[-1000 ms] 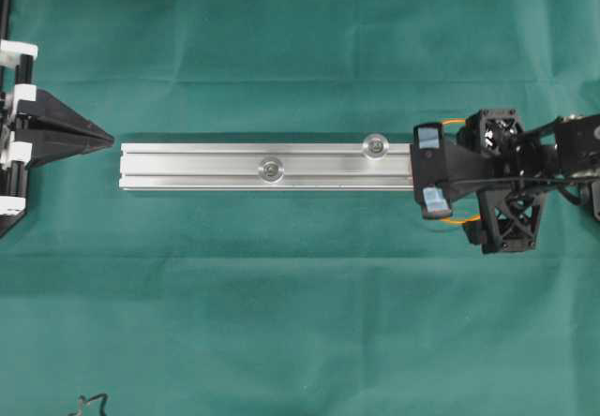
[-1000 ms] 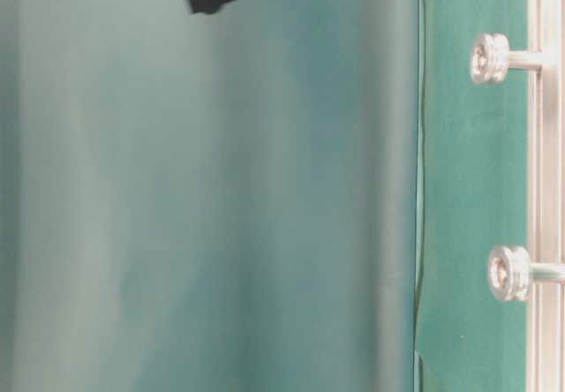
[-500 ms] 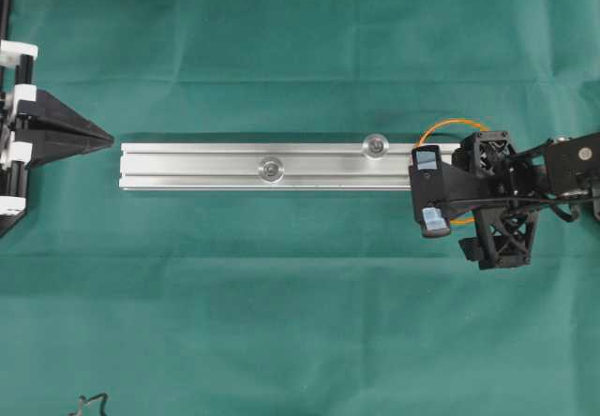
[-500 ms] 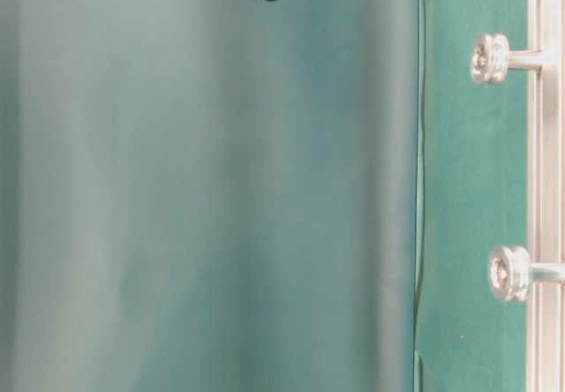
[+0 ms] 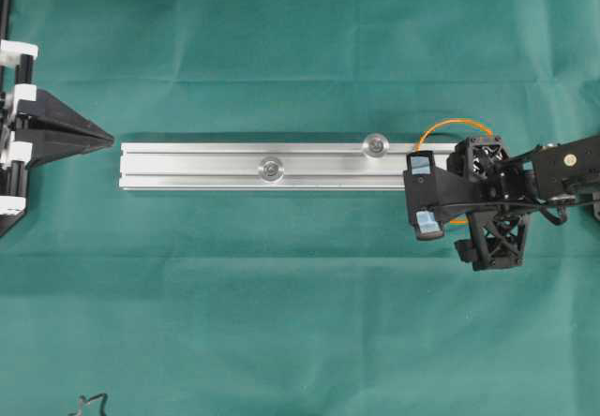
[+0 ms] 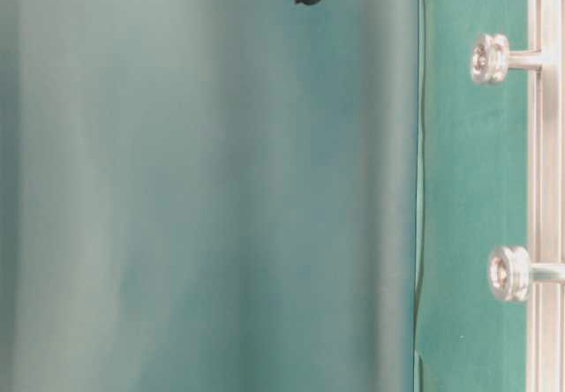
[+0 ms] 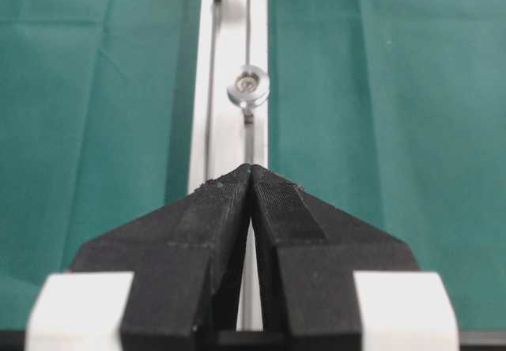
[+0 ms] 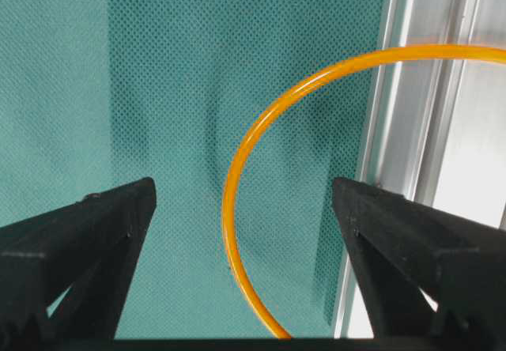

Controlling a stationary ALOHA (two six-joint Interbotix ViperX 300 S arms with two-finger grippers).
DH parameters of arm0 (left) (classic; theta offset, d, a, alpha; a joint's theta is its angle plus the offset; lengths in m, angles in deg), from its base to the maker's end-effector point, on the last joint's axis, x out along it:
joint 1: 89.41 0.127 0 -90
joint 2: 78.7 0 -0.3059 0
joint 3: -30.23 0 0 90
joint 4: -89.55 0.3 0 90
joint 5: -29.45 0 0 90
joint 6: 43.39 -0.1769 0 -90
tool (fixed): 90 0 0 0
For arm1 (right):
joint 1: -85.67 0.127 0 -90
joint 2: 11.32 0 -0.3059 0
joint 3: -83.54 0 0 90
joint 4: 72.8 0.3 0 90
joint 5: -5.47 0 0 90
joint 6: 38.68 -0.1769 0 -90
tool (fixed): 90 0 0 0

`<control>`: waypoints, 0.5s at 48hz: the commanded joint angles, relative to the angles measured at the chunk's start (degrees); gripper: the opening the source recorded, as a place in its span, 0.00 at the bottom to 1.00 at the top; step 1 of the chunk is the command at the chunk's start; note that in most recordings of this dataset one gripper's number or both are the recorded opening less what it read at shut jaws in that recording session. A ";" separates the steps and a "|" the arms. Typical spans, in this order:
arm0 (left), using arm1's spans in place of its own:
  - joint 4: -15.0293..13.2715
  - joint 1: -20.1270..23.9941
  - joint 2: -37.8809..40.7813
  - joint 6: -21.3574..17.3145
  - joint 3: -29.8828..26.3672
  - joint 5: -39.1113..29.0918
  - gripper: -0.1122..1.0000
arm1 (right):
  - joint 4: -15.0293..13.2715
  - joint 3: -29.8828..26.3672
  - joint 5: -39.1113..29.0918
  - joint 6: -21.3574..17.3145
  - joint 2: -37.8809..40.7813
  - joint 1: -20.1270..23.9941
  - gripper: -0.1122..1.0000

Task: Hook the rubber onto the shaft.
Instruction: 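Lower the right gripper and close it on the orange ring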

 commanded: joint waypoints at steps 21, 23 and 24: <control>0.09 -0.09 0.35 0.00 -1.76 0.26 0.10 | 0.09 -0.44 0.53 -4.04 -0.44 0.18 0.98; 0.09 -0.09 0.35 0.00 -1.76 0.26 0.10 | 0.18 -0.35 0.53 -4.04 -0.44 0.18 0.98; 0.09 -0.09 0.35 0.00 -1.76 0.26 0.10 | 0.18 -0.35 0.53 -4.04 -0.44 0.18 0.98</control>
